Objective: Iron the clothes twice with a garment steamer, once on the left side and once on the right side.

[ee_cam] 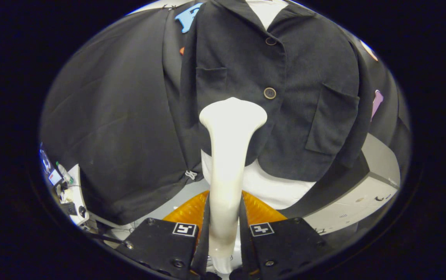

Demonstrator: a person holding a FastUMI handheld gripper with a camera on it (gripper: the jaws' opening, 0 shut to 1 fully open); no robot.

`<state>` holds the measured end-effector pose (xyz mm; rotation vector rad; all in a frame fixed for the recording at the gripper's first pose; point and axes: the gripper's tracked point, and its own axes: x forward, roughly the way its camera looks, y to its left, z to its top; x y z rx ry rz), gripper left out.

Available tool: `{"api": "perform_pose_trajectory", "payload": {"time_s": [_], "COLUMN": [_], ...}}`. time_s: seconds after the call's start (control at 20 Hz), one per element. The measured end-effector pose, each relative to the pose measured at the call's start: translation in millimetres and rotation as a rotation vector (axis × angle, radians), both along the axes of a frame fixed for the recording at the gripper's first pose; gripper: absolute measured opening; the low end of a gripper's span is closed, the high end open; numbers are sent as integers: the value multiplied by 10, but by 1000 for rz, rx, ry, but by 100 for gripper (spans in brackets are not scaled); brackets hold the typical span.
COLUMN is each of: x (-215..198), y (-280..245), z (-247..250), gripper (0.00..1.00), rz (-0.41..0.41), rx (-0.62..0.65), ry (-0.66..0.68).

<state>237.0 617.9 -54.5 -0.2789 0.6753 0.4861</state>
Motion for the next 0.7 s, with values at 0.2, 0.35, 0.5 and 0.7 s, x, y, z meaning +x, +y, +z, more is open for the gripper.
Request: {"api": "perform_pose_trajectory", "payload": {"time_s": [0.2, 0.35, 0.5, 0.7], "x": [8, -10, -50, -112], "y": [-49, -132, -239, -463], "z": [3, -12, -78, -56], "gripper": [36, 36, 36, 36], "rz": [-13, -34, -62, -94], "rx": [7, 23, 42, 55], "ry": [-1, 3, 5, 8]}}
